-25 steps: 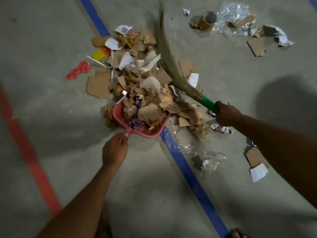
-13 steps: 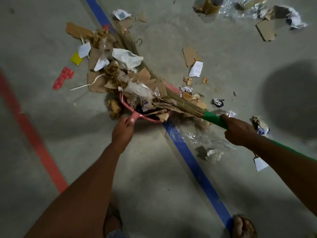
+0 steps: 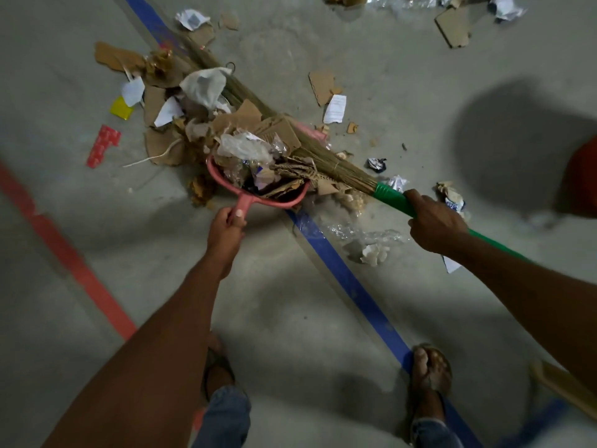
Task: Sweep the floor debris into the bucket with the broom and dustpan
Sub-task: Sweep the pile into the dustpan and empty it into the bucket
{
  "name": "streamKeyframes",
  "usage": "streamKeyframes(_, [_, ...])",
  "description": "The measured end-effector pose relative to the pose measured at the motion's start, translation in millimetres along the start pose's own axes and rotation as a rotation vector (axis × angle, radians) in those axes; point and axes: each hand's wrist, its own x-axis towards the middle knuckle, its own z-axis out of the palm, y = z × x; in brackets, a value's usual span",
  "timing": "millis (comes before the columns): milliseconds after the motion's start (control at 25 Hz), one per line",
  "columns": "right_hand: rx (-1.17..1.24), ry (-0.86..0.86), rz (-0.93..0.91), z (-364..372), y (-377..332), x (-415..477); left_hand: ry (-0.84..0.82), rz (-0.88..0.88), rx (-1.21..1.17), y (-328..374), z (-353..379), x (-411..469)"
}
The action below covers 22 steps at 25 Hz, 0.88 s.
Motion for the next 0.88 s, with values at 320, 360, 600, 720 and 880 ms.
streamKeyframes(320, [0.146,0.060,0.094,-61,38,-115,-0.008,0.043,-0.037,64,20,-96])
streamKeyframes(360, [0.177,0.071,0.108,-69,45,-134,-0.012,0.031,-0.031,71,23,-107])
streamKeyframes(600, [0.512,0.055,0.206,-93,98,-229,-0.037,0.060,-0.040,95,34,-153])
streamKeyframes(720, [0.936,0.016,0.258,-106,112,-259,-0.057,0.080,-0.038,109,35,-172])
streamKeyframes(880, [1.208,-0.082,0.381,-113,119,-278,-0.074,0.107,-0.030,128,37,-192])
